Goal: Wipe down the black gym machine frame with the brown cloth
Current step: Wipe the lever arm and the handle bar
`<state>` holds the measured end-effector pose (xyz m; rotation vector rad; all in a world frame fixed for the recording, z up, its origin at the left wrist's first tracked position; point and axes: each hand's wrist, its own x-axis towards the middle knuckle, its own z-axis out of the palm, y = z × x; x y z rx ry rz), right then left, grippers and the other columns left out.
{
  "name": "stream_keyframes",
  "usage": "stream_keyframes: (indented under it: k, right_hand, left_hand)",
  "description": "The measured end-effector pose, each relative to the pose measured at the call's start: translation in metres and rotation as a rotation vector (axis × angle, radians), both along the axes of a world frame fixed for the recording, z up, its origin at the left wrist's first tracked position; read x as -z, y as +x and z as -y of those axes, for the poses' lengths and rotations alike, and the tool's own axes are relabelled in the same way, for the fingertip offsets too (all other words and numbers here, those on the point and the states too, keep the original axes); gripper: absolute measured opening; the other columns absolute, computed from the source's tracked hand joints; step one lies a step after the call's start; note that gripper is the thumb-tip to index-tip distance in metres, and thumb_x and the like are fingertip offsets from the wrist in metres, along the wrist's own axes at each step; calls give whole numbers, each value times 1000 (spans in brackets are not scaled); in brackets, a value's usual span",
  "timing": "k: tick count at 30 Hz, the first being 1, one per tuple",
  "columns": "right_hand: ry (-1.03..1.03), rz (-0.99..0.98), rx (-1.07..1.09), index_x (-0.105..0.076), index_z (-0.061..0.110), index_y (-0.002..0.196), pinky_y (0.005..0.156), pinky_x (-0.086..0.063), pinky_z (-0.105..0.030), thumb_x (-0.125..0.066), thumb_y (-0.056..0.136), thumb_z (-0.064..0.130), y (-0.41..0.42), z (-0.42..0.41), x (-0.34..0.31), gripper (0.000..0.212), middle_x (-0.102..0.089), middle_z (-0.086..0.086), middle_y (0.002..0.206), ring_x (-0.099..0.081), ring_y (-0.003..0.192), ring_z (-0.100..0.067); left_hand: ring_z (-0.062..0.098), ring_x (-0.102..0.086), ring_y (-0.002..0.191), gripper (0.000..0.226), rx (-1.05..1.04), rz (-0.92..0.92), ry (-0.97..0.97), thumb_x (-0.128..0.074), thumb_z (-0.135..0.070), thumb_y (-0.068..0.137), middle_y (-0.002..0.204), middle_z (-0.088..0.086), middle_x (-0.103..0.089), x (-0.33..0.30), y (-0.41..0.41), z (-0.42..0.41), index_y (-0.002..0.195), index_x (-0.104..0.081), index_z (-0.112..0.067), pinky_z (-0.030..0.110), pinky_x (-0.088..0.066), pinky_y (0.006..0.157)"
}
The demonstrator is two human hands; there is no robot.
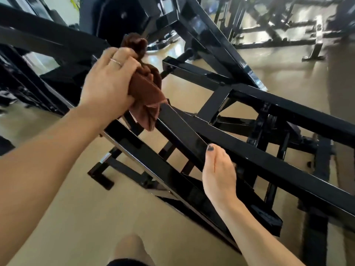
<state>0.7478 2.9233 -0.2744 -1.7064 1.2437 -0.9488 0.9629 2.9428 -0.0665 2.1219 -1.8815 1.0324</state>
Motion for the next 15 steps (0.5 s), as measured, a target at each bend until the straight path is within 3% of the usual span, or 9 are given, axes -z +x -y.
stream_keyframes:
  k: [4, 6, 9, 13, 15]
  right_hand:
    - [203, 101, -8, -53, 23, 146, 124, -25, -44, -16, 110, 48, 17, 8, -21, 57, -55, 8, 143, -42, 140, -13]
    - [322, 259, 4, -57, 26, 142, 121, -30, -38, -19, 110, 48, 9, 7, -17, 54, -59, 13, 130, -47, 130, -9]
    - [340, 299, 187, -65, 22, 130, 106, -42, -26, -25, 111, 45, -24, -10, 20, 50, -61, 17, 105, -56, 111, -7]
    - [228, 62, 313, -55, 25, 145, 125, -25, -36, -16, 109, 50, -65, -43, 57, 59, -54, 10, 145, -41, 142, -9]
    - [346, 173, 390, -50, 25, 149, 123, -24, -31, -21, 110, 45, -83, -42, 66, 52, -49, 5, 151, -37, 146, -14]
  left_hand:
    - [37, -37, 134, 65, -20, 16, 110, -87, -26, 67, 140, 4, -51, 30, -21, 1, 125, -61, -12, 48, -30, 117]
    - [35, -36, 133, 67, 90, 74, 207, -86, -36, 68, 141, 3, -51, 54, -38, -3, 126, -60, -16, 46, -27, 117]
    - [35, -33, 140, 69, 218, 179, 369, -78, -46, 80, 147, 3, -44, 97, -79, -10, 138, -50, -20, 46, -22, 122]
    - [39, -38, 142, 59, 357, 223, 573, -71, -41, 91, 150, 7, -47, 160, -141, -16, 141, -53, -17, 48, -24, 122]
    - [40, -37, 143, 48, 402, 219, 577, -61, -27, 100, 152, 9, -46, 183, -163, -17, 144, -50, -13, 48, -25, 122]
